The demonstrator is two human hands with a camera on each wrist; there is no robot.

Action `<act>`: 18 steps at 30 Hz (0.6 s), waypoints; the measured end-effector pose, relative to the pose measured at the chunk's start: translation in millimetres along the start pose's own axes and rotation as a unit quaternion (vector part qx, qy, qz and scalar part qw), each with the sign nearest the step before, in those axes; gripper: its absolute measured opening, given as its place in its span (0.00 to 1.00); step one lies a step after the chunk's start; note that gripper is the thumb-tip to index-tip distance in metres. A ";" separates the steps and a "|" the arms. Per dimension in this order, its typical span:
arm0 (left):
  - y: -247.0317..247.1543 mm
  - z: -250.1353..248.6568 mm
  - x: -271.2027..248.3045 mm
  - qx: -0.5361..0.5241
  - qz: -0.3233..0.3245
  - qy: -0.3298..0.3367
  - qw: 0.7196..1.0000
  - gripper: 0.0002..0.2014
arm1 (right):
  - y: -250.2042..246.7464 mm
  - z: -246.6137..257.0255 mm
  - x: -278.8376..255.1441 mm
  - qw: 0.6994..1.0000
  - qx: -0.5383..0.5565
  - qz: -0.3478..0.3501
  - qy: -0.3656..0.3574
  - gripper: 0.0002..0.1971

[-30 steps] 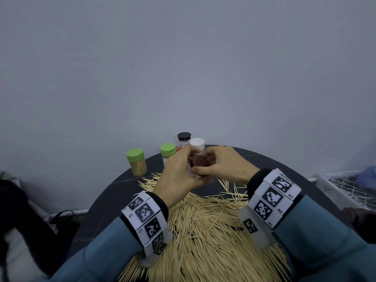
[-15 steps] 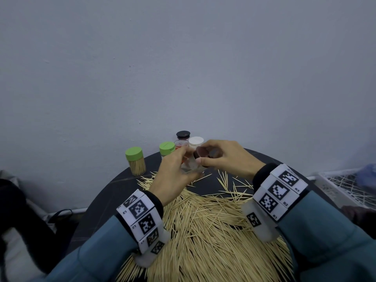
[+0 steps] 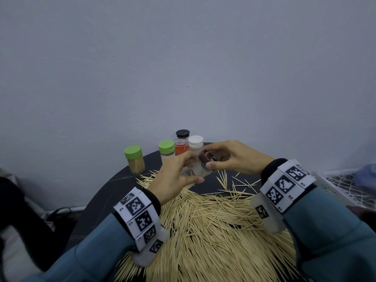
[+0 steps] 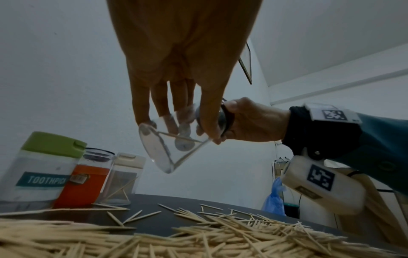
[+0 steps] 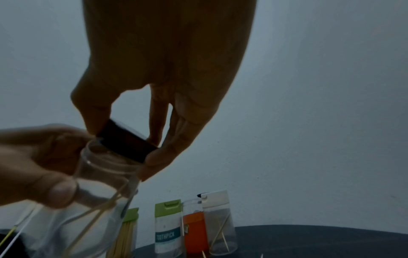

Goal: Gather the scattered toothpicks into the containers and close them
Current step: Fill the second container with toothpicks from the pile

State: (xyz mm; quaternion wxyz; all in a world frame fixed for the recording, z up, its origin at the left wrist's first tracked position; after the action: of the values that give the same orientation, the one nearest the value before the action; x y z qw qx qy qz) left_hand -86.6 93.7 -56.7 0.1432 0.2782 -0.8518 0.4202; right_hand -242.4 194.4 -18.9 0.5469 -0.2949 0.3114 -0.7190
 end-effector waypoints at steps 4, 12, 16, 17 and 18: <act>-1.2 1.7 1.1 -0.028 -0.011 -0.016 0.999 0.22 | -4.4 -4.3 0.5 0.996 0.084 -0.001 0.030 0.15; 10.6 -9.7 18.8 -0.110 -0.044 -0.020 0.993 0.22 | -39.4 -53.4 -21.5 0.981 -0.068 -0.072 0.168 0.25; 27.3 -21.0 32.1 -0.115 -0.027 -0.004 0.993 0.23 | -52.5 -83.4 -47.0 0.948 -0.186 -0.029 0.255 0.29; 31.7 -24.8 34.9 -0.117 -0.021 0.001 0.993 0.23 | -55.1 -89.6 -53.9 0.937 -0.213 -0.016 0.276 0.29; 36.3 -28.4 37.2 -0.120 -0.015 0.005 0.993 0.23 | -56.7 -95.2 -60.4 0.926 -0.235 0.001 0.296 0.29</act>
State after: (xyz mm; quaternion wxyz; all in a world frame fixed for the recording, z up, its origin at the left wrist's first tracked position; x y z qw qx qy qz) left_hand -137.8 120.9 -44.8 0.1861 0.2696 -0.8910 0.3142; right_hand -335.6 276.7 -40.4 0.3457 -0.1884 0.6199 -0.6788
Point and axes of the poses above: each hand's wrist, its own x-axis towards the middle knuckle, its own y-axis out of the palm, z = x × y, the point moved 1 cm from there along x, towards the middle knuckle, and after that the axes turned 9 degrees about y, right-handed, at the moved point
